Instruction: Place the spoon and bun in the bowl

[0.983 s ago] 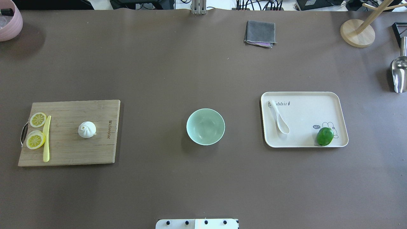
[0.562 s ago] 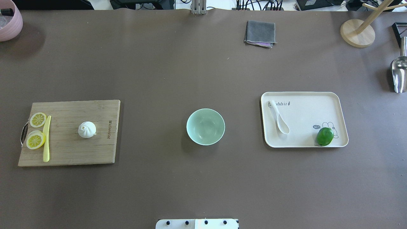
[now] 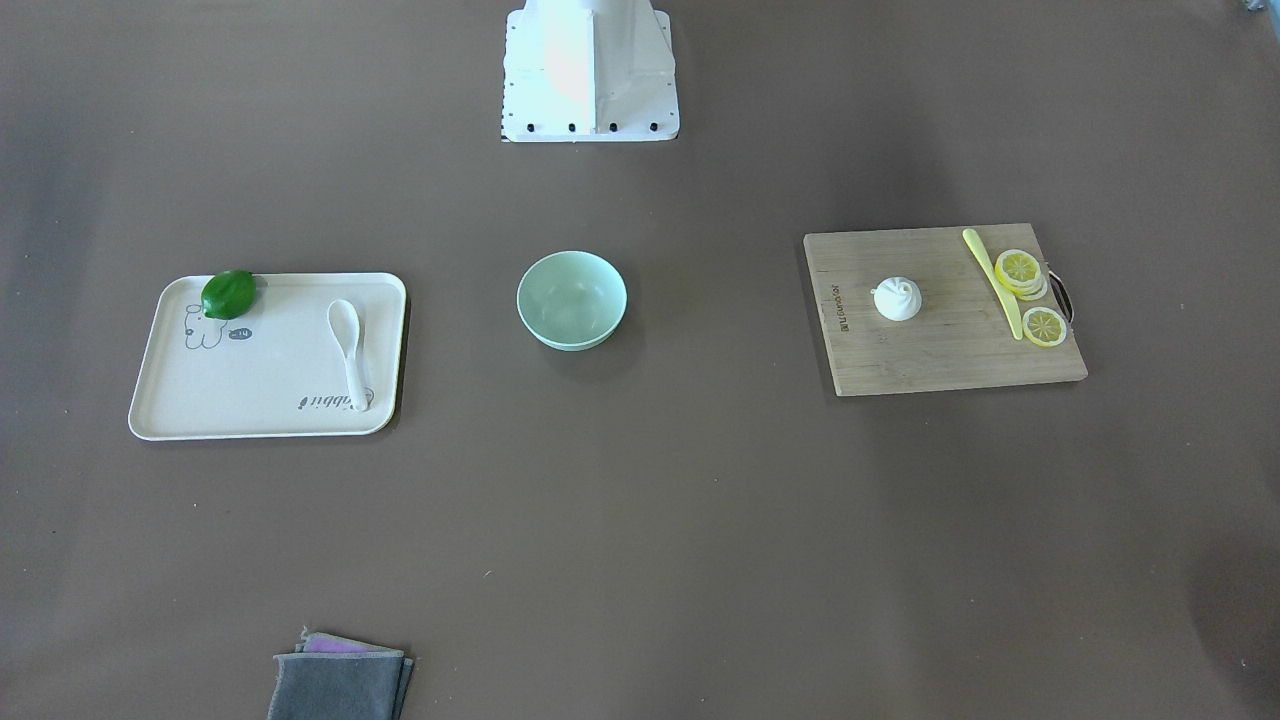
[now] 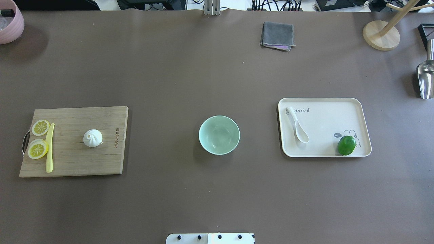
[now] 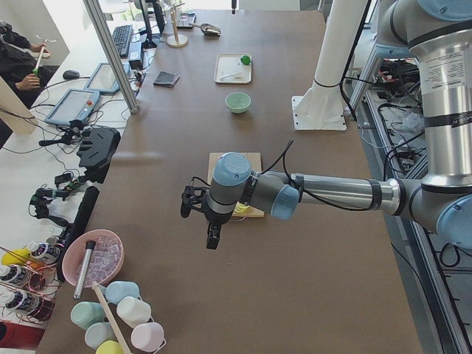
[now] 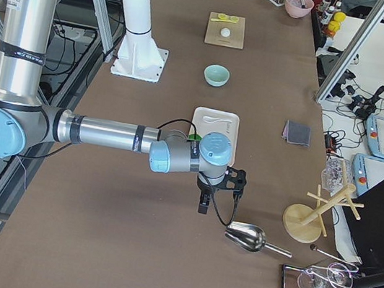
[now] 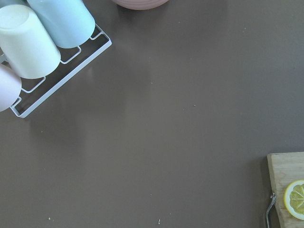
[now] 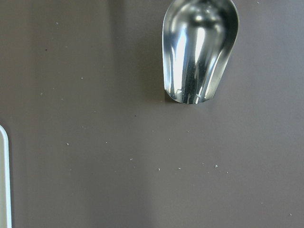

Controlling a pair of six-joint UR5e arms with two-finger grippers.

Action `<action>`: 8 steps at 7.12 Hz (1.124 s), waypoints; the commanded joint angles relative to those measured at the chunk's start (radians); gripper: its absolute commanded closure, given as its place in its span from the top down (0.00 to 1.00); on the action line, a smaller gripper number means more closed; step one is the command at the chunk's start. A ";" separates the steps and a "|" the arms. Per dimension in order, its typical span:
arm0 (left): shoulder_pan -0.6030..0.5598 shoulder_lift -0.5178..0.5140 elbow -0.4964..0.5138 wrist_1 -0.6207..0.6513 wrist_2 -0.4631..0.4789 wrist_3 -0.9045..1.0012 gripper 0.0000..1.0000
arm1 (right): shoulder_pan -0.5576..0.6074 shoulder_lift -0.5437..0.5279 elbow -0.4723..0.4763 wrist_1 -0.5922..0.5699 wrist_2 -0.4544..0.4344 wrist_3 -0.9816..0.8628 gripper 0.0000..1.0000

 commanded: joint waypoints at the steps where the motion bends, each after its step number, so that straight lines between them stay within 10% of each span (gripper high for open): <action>1: 0.002 -0.031 0.002 -0.004 -0.006 -0.008 0.98 | 0.000 0.004 0.002 0.001 0.001 -0.002 1.00; 8: 0.004 -0.016 0.023 -0.179 -0.033 -0.054 0.98 | -0.035 0.077 -0.011 0.000 0.023 0.003 1.00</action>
